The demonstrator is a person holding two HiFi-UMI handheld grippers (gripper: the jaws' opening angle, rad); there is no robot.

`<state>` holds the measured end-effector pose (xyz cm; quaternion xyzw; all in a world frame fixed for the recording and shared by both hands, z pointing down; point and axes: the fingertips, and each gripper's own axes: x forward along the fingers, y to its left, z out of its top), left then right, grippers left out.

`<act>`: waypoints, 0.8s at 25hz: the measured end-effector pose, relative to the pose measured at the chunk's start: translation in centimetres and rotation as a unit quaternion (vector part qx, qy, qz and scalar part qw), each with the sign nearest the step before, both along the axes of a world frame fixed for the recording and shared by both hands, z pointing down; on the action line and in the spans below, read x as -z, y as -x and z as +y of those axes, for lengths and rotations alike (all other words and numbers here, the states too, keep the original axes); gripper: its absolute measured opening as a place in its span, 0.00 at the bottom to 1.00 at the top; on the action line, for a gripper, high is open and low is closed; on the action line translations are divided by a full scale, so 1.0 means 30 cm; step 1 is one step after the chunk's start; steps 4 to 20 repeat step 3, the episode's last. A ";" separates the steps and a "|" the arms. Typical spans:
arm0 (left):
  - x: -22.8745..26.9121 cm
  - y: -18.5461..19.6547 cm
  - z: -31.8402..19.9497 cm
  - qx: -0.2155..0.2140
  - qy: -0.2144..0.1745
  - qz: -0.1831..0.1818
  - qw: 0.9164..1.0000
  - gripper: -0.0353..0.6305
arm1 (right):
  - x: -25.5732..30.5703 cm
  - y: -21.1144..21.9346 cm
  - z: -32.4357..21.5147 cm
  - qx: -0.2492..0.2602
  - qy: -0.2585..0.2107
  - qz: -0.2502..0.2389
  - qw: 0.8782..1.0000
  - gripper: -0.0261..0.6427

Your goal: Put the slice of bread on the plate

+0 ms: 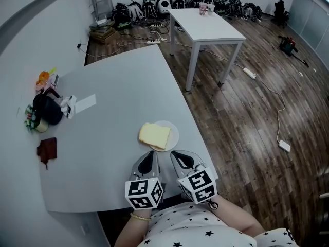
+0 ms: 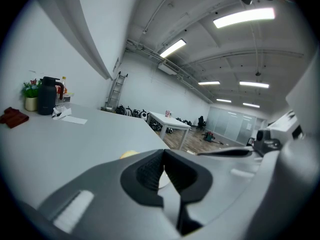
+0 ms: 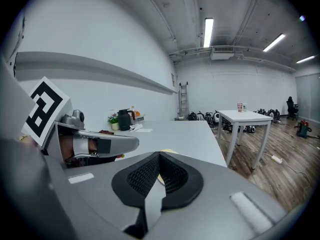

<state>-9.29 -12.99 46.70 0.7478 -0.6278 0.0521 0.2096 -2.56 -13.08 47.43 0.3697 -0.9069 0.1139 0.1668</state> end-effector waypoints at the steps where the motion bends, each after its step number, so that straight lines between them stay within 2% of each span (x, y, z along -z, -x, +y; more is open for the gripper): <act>1: -0.001 0.000 0.001 0.000 0.001 0.001 1.000 0.06 | 0.001 0.000 0.000 0.000 0.000 0.000 1.000 0.04; 20: -0.002 0.001 0.003 0.001 0.003 0.001 1.000 0.06 | 0.002 -0.001 0.001 0.001 0.000 0.000 1.000 0.04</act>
